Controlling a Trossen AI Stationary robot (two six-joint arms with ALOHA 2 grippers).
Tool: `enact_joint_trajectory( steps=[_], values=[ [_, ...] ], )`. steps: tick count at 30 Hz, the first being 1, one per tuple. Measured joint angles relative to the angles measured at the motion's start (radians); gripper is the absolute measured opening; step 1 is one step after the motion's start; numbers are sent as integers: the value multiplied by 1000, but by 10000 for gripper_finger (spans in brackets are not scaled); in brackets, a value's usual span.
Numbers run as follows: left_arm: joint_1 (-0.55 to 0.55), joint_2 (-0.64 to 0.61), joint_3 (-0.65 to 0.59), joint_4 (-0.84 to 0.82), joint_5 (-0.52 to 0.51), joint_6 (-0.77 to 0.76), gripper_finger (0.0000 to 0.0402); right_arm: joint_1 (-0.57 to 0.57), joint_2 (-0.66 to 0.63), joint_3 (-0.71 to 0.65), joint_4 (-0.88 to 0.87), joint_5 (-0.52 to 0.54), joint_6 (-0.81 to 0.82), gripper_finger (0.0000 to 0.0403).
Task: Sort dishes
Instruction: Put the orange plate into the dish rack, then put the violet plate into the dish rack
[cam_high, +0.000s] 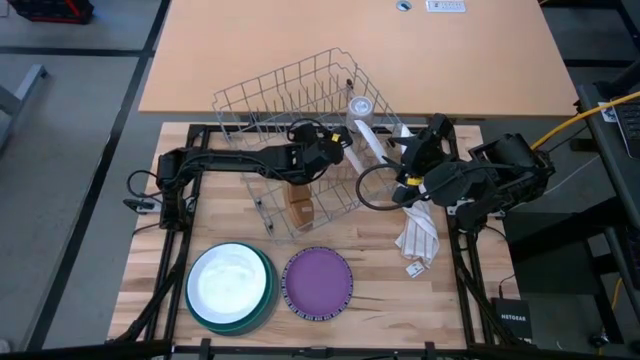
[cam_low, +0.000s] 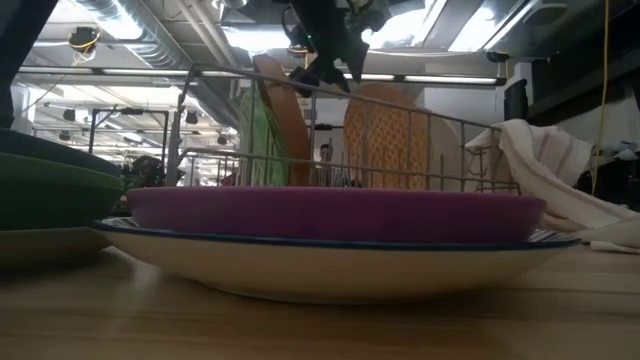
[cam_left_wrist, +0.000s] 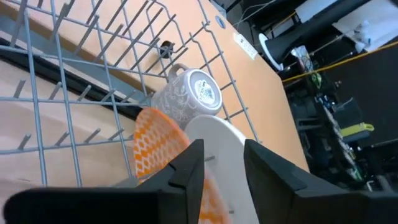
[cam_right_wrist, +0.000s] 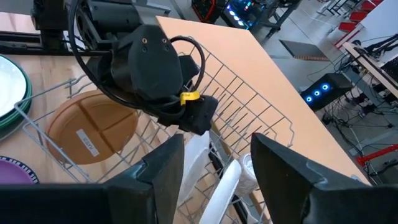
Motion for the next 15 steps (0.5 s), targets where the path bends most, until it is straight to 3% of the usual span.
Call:
enact_joint_trajectory(
  steps=[10,15],
  values=[
    [-36,-5,0,24,3,227,100,0,0,0,0,0,1,191],
    [-77,-42,-1,47,3,513,93,0,-2,0,0,-32,1,191]
  ],
)
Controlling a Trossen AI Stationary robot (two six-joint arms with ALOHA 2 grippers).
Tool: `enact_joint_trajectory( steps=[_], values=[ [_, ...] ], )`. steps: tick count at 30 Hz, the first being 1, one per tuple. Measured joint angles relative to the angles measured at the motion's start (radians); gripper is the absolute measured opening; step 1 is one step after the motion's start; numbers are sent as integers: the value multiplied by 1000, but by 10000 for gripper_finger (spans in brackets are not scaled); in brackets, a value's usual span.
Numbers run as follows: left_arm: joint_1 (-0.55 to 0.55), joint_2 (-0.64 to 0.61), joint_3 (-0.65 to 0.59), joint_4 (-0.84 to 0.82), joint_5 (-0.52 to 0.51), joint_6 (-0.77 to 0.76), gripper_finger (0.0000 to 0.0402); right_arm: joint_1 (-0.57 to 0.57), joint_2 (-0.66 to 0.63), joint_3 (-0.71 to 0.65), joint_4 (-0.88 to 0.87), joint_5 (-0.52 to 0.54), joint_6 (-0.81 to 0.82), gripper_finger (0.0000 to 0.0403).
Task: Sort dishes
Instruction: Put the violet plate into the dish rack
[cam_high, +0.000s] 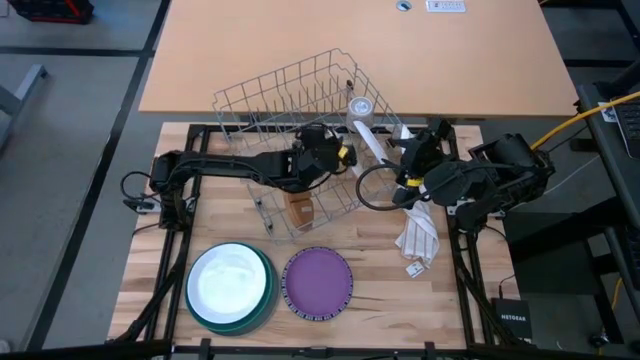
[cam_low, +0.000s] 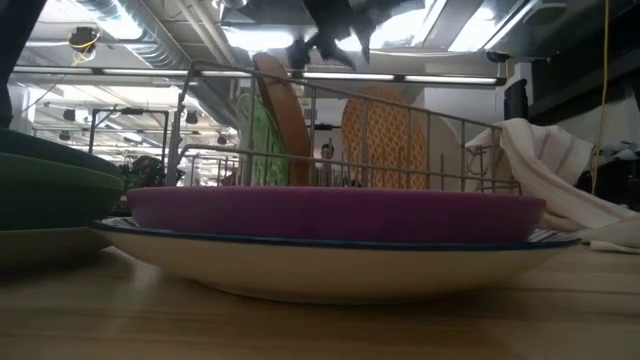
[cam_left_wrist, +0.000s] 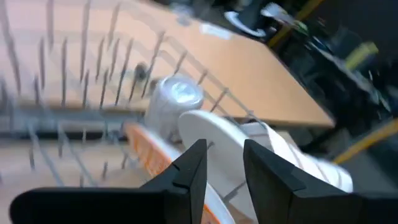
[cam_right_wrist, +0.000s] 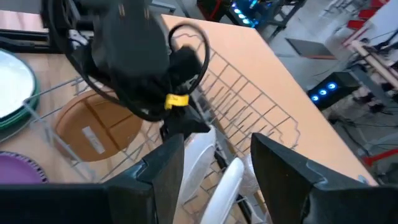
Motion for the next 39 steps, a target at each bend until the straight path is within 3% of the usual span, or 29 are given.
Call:
enact_joint_trajectory(
  steps=[3,6,11,15,20,29,39],
  values=[
    [-47,-37,0,-12,17,259,89,0,-6,0,0,-37,0,191],
    [-110,-72,0,-25,118,513,86,2,-8,1,1,-100,0,191],
    [-235,-104,1,-136,344,736,86,2,-5,1,0,-378,-1,191],
    [-341,-108,1,-325,506,793,86,11,-1,-17,3,-512,1,191],
    [-473,-96,-39,-483,565,847,86,24,-1,-98,1,-521,5,191],
    [-616,-60,-163,-474,570,909,86,21,-1,-313,107,-501,8,191],
    [-659,41,-198,-442,580,955,86,21,-1,-509,268,-551,9,191]
  ],
)
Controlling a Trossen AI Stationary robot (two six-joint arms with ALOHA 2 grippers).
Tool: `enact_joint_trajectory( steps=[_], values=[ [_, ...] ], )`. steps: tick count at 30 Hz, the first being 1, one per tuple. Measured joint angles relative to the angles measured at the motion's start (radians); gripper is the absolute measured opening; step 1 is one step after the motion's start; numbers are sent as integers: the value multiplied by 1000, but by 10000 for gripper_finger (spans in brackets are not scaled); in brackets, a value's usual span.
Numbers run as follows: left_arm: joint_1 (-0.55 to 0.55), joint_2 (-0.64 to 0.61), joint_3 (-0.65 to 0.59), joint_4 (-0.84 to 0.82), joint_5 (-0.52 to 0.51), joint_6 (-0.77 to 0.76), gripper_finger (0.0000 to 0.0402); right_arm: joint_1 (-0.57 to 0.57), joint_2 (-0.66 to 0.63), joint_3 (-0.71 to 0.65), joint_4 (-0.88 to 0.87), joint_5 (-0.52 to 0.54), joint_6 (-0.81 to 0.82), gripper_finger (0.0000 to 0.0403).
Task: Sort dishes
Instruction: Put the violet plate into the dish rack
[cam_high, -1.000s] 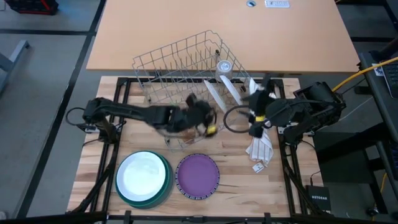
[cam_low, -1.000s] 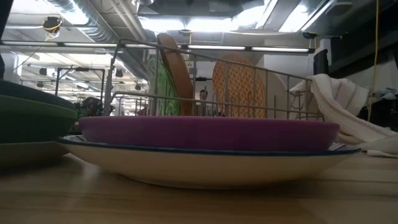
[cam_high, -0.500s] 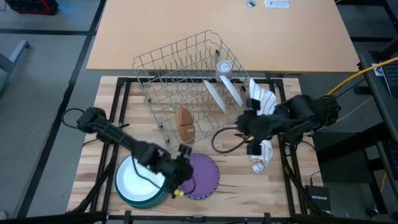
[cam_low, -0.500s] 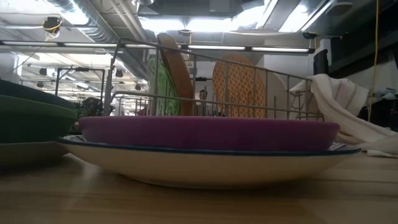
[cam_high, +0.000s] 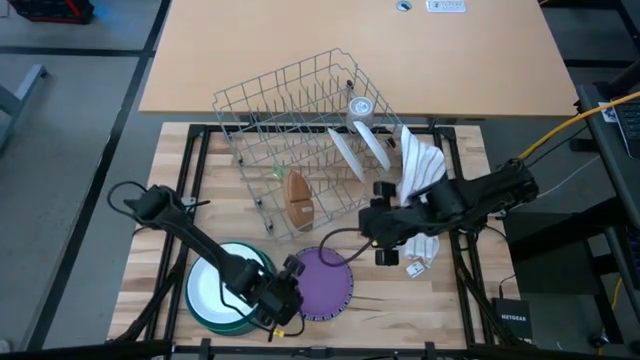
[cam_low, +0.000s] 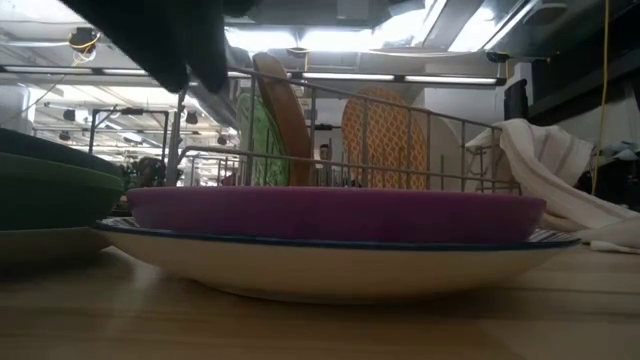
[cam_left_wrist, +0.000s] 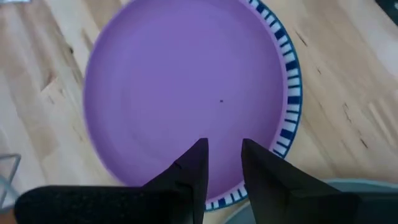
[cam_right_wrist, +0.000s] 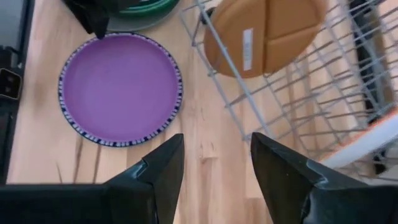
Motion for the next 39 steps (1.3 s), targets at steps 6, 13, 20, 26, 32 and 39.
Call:
enact_joint_trajectory(
  steps=[6,13,20,26,32,39],
  values=[
    [-5,37,0,29,72,69,86,0,0,-83,33,-19,32,191],
    [-5,73,0,45,122,119,86,0,0,-154,63,-26,52,191],
    [-5,79,0,47,168,120,69,0,0,-195,87,-44,53,191],
    [0,79,0,47,168,135,55,0,0,-200,109,-44,53,191],
    [0,79,0,47,169,186,51,0,0,-200,132,-44,52,191],
    [-2,79,0,46,181,211,60,0,0,-200,132,-44,52,191]
  ],
)
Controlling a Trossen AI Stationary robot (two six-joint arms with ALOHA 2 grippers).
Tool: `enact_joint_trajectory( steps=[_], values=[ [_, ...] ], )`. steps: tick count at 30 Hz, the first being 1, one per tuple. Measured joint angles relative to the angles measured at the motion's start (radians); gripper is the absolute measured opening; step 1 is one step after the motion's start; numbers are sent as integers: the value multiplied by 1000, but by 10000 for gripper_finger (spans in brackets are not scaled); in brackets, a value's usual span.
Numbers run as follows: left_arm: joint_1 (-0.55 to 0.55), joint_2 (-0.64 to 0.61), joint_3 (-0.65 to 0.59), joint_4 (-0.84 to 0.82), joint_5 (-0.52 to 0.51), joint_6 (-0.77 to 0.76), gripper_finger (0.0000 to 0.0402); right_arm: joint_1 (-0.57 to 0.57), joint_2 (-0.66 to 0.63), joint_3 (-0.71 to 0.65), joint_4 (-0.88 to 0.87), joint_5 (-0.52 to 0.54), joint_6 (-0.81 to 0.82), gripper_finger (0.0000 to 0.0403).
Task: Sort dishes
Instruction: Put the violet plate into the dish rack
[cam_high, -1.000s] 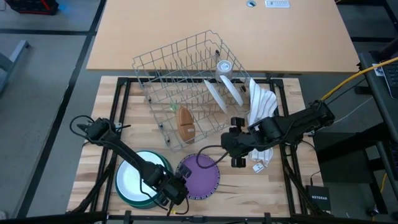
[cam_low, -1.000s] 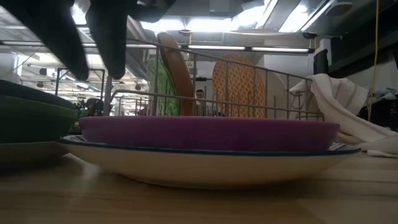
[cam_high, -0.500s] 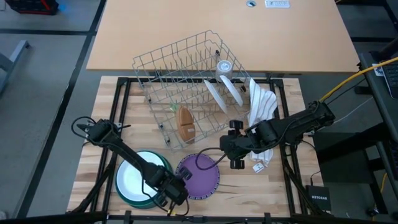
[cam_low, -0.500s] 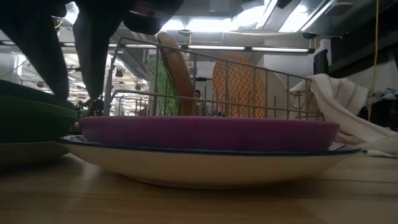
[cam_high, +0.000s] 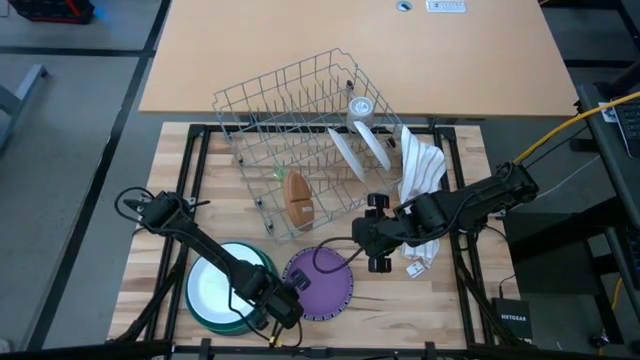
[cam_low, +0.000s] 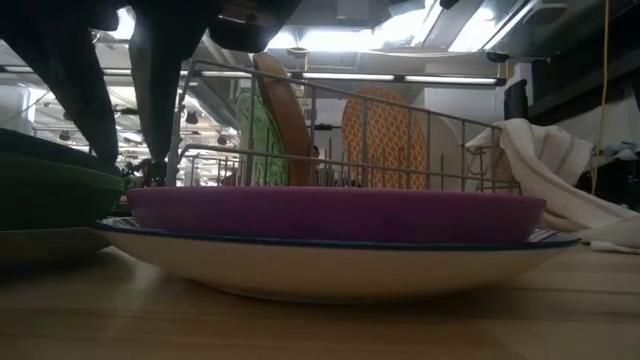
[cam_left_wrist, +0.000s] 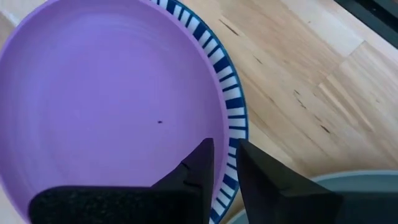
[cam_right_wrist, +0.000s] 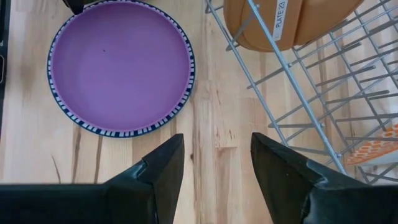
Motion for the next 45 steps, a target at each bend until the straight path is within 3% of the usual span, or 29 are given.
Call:
enact_joint_trajectory(
  steps=[18,23,41,45],
  values=[
    [7,0,-1,25,2,8,107,0,0,0,0,0,0,191],
    [8,25,-5,88,-3,16,98,0,0,0,0,-1,0,191],
    [44,73,-6,78,-17,36,86,0,0,0,0,-1,0,191],
    [60,73,-6,80,-20,40,57,0,0,0,1,-1,0,191]
  ],
)
